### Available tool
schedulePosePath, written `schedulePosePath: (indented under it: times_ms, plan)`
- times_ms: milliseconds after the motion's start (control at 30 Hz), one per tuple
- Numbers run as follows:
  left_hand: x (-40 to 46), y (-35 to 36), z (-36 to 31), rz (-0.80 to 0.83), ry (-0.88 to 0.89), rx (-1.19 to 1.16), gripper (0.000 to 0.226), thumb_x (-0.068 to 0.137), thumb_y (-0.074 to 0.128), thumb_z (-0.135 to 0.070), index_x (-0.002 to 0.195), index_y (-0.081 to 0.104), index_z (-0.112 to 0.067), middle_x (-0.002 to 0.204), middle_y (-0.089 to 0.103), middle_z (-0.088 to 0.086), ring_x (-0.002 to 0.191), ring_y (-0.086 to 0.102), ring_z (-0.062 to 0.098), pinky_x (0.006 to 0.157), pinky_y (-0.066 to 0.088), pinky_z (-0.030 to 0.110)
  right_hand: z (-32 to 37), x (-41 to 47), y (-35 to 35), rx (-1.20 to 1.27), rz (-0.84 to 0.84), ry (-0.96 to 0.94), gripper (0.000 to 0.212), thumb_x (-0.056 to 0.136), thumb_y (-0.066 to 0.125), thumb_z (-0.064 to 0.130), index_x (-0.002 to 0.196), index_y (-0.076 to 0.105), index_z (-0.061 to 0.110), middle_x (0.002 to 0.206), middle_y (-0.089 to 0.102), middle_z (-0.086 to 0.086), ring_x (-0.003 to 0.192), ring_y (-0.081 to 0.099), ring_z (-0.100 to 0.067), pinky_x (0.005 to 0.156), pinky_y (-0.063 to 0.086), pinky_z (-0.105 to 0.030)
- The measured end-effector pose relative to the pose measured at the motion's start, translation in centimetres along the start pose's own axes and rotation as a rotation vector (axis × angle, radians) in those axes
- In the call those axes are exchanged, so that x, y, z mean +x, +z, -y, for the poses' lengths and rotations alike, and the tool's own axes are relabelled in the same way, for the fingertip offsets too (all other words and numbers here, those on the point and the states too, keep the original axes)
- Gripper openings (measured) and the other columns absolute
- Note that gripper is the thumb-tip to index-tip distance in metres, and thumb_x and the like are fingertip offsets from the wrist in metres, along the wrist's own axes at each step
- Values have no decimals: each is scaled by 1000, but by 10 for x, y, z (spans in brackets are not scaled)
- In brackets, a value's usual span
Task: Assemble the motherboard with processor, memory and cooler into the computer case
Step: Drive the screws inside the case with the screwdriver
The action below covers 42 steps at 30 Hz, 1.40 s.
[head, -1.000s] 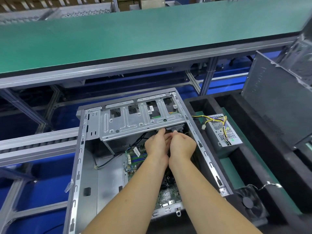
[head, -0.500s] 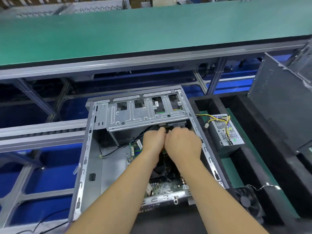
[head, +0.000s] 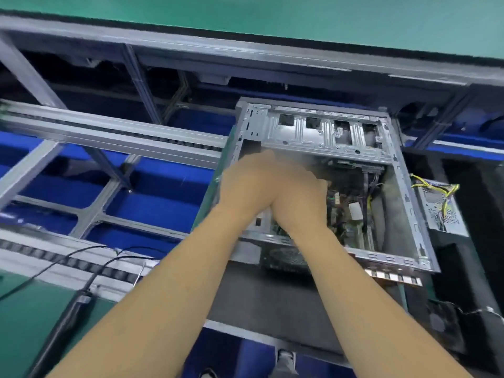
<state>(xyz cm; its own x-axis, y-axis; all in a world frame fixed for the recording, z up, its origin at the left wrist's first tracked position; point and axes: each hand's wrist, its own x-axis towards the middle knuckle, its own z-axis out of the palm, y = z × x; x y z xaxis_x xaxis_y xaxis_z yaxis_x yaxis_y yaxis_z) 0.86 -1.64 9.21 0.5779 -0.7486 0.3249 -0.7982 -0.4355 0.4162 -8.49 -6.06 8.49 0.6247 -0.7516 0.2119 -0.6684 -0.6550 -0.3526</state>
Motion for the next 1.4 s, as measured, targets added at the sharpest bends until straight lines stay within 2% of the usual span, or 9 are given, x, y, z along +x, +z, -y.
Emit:
schedulePosePath:
  times_ms: [100, 233, 433, 533, 633, 733, 967, 1233, 1400]
  plan:
    - [-29, -44, 60, -145, -23, 28, 28, 95, 45, -29, 69, 37, -20, 55, 34, -10, 50, 30, 10, 47, 15, 28, 68, -17, 21, -20, -40, -76, 22, 90, 52, 17, 109, 61, 21, 107, 58, -2, 103, 52, -29, 88, 33, -42]
    - [-81, -83, 160, -203, -228, 7, 26, 93, 42, -36, 79, 54, -18, 66, 51, -7, 60, 44, 20, 50, 23, 31, 158, -59, 61, 145, -137, -318, 29, 84, 58, 10, 110, 70, 11, 107, 62, -10, 102, 54, -33, 92, 38, -44]
    - [-187, -85, 283, -17, -558, 6, 10, 87, 51, -28, 94, 56, -24, 90, 62, -2, 85, 57, 28, 71, 49, 41, 227, -118, 153, 202, 500, -282, 13, 96, 45, 11, 86, 53, 7, 96, 56, -12, 91, 53, -33, 78, 45, -47]
    - [-248, -71, 319, 190, -681, 47, 12, 89, 49, -39, 93, 54, -29, 95, 64, -5, 85, 58, 24, 66, 43, 34, 232, -153, 192, 175, 703, -228, 23, 99, 46, 17, 84, 58, 6, 88, 57, -10, 82, 56, -30, 71, 50, -40]
    - [-301, -49, 332, 656, -700, 52, 33, 89, 53, -55, 95, 53, -23, 106, 66, 3, 94, 61, 26, 74, 47, 34, 230, -184, 220, 143, 908, -140, 31, 95, 53, 20, 67, 46, 11, 76, 54, -10, 71, 51, -26, 58, 40, -31]
    - [-334, -35, 329, 852, -739, 51, 40, 83, 68, -52, 103, 54, -20, 113, 62, 5, 104, 60, 27, 83, 49, 36, 225, -203, 235, 86, 1013, -155, 28, 96, 56, 26, 73, 52, 10, 88, 60, -17, 79, 55, -28, 66, 44, -32]
    - [-332, -29, 323, 644, -762, 164, 19, 95, 58, -28, 106, 48, -16, 113, 60, 8, 104, 60, 29, 78, 48, 36, 211, -198, 231, 84, 1008, -189, 29, 97, 47, 18, 68, 43, 14, 73, 49, -3, 72, 47, -24, 50, 29, -29]
    - [-312, -23, 319, 683, -851, 97, 7, 89, 54, -12, 94, 49, -14, 110, 61, 12, 99, 61, 33, 74, 46, 34, 198, -197, 232, 162, 985, -133, 29, 97, 46, 17, 69, 47, 12, 76, 54, -8, 71, 48, -24, 64, 40, -30]
    - [-245, -48, 307, 575, -798, -34, 22, 80, 54, -6, 65, 39, -11, 73, 54, 15, 62, 52, 24, 49, 35, 29, 210, -177, 217, 292, 853, -109, 25, 96, 47, 14, 78, 62, 7, 80, 64, -9, 71, 55, -24, 68, 50, -40]
